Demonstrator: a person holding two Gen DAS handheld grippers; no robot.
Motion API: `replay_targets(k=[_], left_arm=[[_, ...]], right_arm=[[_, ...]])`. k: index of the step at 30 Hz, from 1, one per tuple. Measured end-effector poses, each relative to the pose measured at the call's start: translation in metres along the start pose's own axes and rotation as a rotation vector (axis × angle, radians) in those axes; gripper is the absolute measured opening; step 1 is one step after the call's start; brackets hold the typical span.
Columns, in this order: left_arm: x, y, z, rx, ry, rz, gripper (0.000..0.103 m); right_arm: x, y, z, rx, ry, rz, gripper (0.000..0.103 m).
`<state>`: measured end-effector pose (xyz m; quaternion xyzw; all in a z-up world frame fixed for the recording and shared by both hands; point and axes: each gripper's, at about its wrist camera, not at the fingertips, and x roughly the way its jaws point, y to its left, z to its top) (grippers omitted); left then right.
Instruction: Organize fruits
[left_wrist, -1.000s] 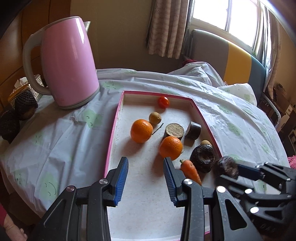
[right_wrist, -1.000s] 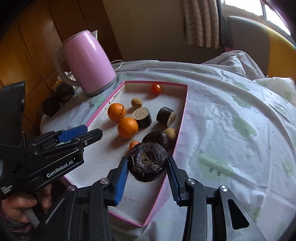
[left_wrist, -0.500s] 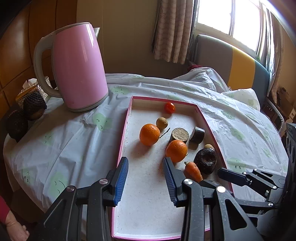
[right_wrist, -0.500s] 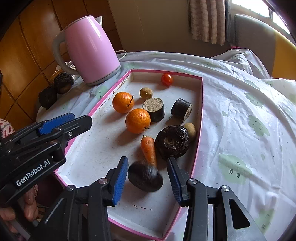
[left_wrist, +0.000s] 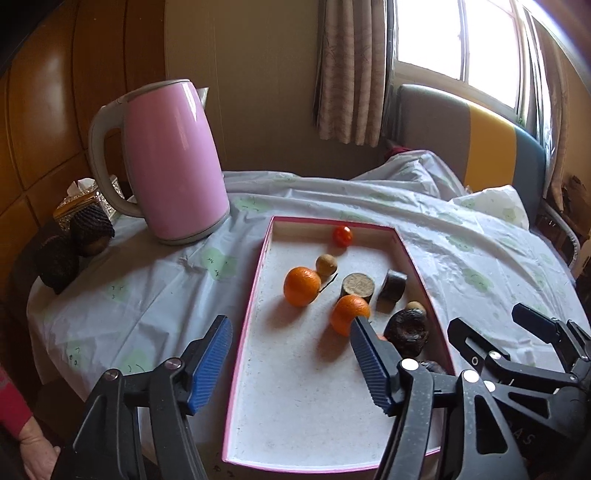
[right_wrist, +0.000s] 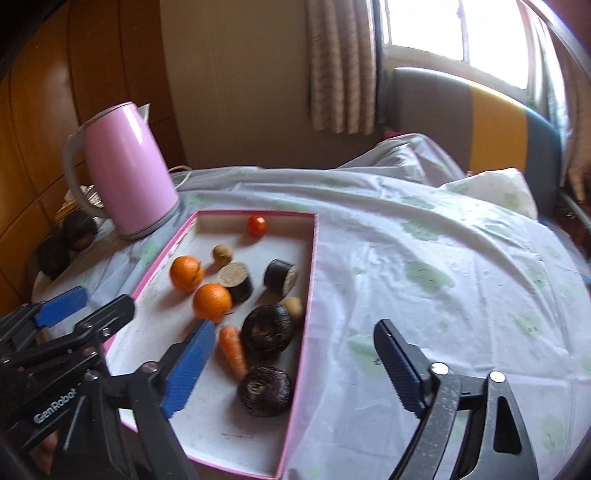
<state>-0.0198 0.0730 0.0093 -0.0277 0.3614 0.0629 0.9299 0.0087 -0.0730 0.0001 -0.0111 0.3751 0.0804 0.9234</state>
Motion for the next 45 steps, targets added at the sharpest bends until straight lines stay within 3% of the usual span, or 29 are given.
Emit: replay_targets(k=[9,45], left_arm=[[-0.006,-0.007,-0.001,0.004,-0.037,-0.003,0.067],[-0.009,-0.006,-0.001,0.000,-0.041,-0.021,0.067]], right_arm=[[-0.007,-0.017,-0.004,0.050,-0.024,-0.088,0.092],[-0.005,-0.007,-0.010,0.026,-0.010,-0.066,0.092]])
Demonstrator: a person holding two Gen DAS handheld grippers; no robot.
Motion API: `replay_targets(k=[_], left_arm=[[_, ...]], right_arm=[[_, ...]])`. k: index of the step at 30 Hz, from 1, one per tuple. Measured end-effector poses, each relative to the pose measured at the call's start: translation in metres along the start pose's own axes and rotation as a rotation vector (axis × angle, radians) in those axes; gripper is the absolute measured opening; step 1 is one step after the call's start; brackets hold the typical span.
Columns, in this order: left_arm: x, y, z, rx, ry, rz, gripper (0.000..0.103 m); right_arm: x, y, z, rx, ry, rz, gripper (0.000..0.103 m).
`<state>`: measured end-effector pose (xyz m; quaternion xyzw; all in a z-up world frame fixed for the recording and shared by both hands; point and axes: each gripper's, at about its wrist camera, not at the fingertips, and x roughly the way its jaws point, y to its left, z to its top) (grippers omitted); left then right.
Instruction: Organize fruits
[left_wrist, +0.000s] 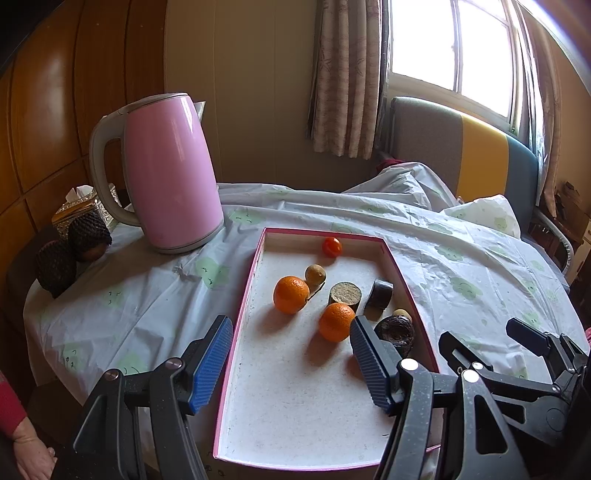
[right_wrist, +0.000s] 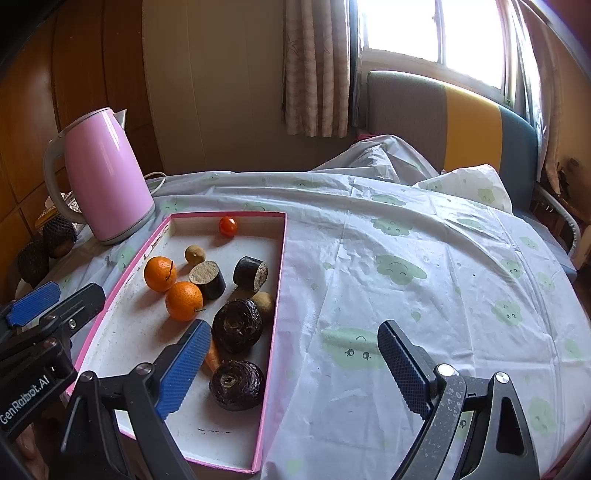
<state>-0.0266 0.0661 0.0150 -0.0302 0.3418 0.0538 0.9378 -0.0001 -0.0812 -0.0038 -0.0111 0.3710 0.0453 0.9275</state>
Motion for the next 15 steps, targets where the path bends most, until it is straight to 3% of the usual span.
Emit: replay_targets(k=[15], left_arm=[[-0.0015,0.0000,0.0004,0.001,-0.001,-0.006,0.067]], right_arm=[[0.0002,-0.0002,0.0001,-0.002,0.002,0.001,0.093]])
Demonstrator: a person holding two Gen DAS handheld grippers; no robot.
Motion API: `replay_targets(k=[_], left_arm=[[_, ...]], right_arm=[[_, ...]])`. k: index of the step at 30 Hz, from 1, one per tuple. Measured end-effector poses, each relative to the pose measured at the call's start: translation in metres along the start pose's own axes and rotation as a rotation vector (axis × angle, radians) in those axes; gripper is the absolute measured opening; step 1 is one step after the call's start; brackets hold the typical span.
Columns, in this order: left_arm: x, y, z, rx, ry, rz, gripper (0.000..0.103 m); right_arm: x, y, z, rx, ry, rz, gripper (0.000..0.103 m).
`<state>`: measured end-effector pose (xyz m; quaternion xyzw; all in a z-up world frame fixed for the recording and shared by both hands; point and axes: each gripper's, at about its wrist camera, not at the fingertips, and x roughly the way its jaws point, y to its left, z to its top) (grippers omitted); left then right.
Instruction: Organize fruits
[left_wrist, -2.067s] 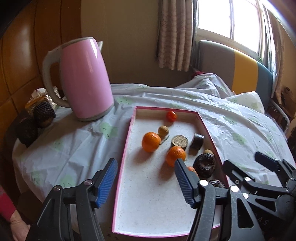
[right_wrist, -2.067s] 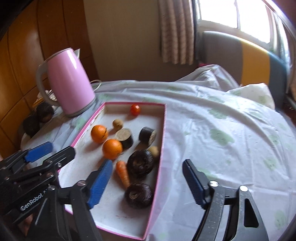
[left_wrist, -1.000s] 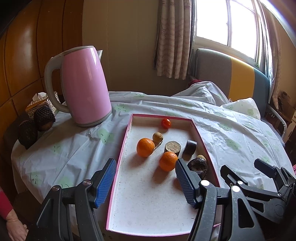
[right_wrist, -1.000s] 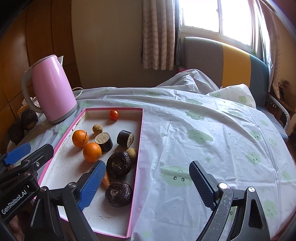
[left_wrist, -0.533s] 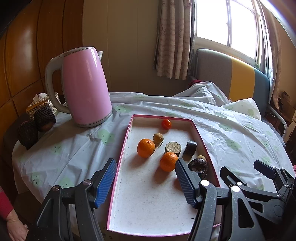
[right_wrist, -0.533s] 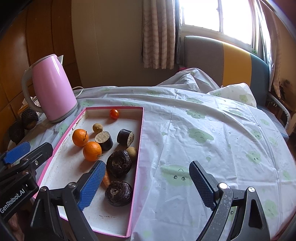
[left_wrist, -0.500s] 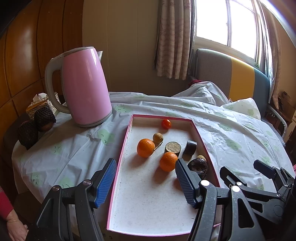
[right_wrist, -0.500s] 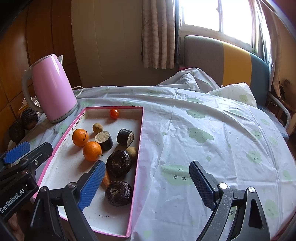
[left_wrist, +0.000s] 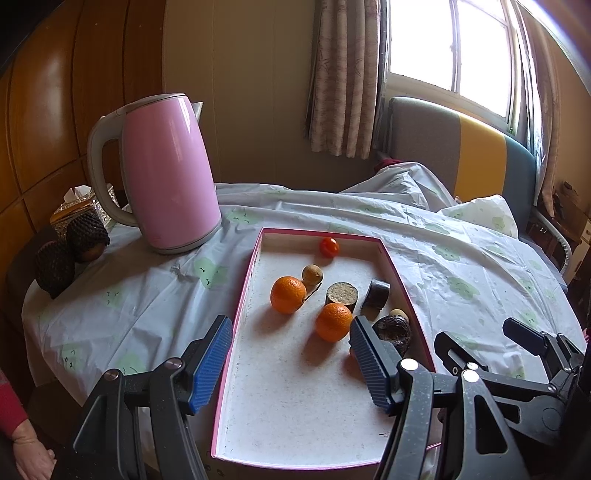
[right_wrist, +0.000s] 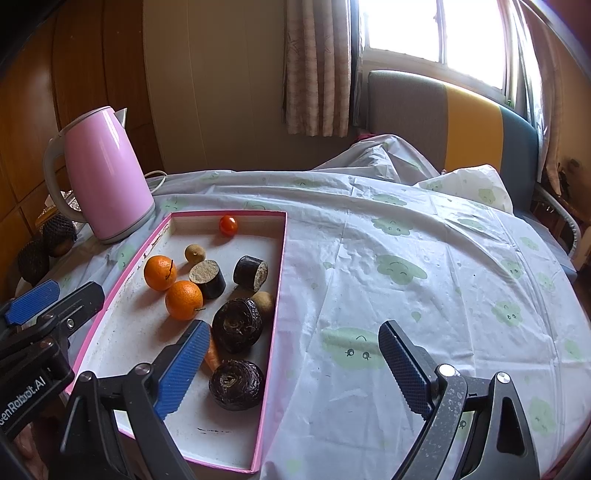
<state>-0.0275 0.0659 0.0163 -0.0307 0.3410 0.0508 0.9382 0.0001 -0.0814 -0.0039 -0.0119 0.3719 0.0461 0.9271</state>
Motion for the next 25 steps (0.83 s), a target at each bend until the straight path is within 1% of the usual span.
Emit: replay_targets(k=[16,17,19,23,25], left_arm=[[0.0011,-0.0035,0.0009,0.016,0.006,-0.012,0.067],[0.0011,-0.0039,0.0010,0.022,0.002,-0.007,0.065],[-0.0003,-0.0057,0.0012,0.042,-0.019,0.009,0.050],[0.0000,-0.0051,0.0029,0.040,-0.024,-0.001,0.049],[0.0028,-0.0057,0.0036,0.040,-0.008,-0.011,0.049]], right_arm=[[0.0038,-0.0019,-0.0023,0.000,0.007,0.000,0.094],[0.0042,-0.0024,-0.0026,0.000,0.007,0.000,0.094],[0.0049,-0.0036,-0.0035,0.001,0.008,-0.001,0.094],[0.0063,-0.0047,-0.0044,0.000,0.012,0.000,0.094],[0.0069,-0.0059,-0.0049,0.002,0.012,0.000,0.094]])
